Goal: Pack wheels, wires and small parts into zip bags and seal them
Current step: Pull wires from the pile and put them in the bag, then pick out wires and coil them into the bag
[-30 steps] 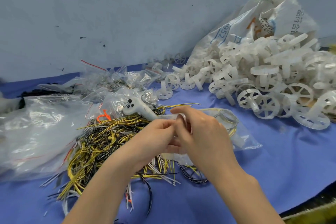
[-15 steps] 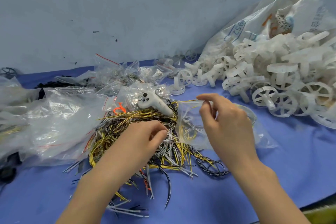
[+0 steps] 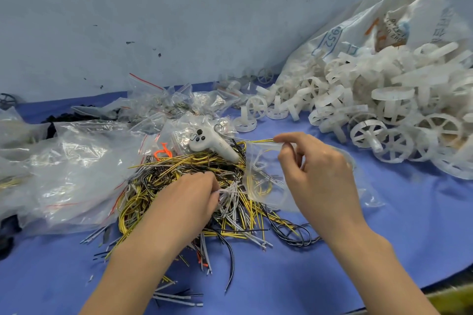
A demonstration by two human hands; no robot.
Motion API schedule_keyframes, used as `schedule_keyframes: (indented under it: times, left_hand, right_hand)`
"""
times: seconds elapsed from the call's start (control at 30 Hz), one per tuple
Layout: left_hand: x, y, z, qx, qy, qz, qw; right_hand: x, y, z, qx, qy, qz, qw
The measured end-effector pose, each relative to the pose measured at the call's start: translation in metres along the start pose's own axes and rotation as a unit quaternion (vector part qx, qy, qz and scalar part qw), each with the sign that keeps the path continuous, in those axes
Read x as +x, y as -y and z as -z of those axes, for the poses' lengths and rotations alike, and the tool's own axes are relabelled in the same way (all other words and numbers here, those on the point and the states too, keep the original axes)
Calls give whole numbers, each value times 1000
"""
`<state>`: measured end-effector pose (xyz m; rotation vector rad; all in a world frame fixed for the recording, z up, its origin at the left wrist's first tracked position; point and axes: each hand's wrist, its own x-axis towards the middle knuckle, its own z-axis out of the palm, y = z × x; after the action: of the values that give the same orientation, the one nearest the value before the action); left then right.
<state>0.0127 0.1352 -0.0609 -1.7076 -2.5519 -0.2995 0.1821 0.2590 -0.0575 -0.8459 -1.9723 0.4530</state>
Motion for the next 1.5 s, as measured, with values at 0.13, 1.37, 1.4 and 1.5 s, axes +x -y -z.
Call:
schedule_keyframes:
  times: [0.13, 1.37, 1.4, 1.5]
  left_hand:
    - [1, 7, 17, -140, -62, 5, 988]
    - [-9, -21, 42, -558, -131, -11, 819]
    - [-10, -23, 40, -576, -122, -7, 808]
    - [-13, -30, 34, -593, -156, 18, 789]
  right_hand:
    - [-1, 2, 1, -14, 19, 6, 1000]
    - [-10, 53, -12, 19, 31, 84, 996]
    - [-9, 53, -11, 37, 27, 68, 997]
    - [-8, 53, -10, 118, 24, 13, 993]
